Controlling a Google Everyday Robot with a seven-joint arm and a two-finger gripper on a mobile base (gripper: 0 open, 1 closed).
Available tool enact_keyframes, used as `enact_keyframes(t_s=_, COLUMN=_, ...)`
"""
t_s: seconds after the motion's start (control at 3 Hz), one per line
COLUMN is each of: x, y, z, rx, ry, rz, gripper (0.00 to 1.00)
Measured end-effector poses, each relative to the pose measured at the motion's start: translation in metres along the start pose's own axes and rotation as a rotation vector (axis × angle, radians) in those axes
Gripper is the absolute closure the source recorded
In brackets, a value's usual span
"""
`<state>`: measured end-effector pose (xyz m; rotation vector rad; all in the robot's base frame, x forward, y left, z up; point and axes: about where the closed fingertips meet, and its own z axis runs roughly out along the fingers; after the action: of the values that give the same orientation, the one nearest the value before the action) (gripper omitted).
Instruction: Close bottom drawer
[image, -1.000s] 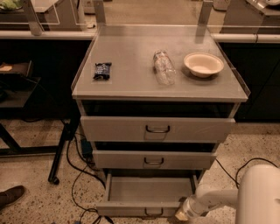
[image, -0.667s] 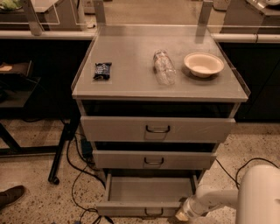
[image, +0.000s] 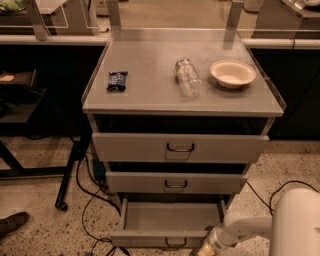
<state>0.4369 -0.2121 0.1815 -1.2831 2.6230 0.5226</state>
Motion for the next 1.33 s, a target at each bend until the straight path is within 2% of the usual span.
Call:
enact_keyframes(t_s=0.33, x=0.0, y=0.0, z=0.0, rx=0.0, ry=0.0, rz=0.0, gripper=0.0)
enact_keyframes(t_s=0.67, x=0.0, y=0.0, z=0.0, rx=0.0, ry=0.0, rz=0.0, gripper=0.02)
enact_keyframes(t_s=1.0, x=0.0, y=0.0, z=0.0, rx=0.0, ry=0.0, rz=0.0, gripper=0.1)
enact_keyframes(t_s=1.33, x=0.0, y=0.0001, z=0.0001, rx=0.0, ry=0.0, rz=0.0, gripper=0.24)
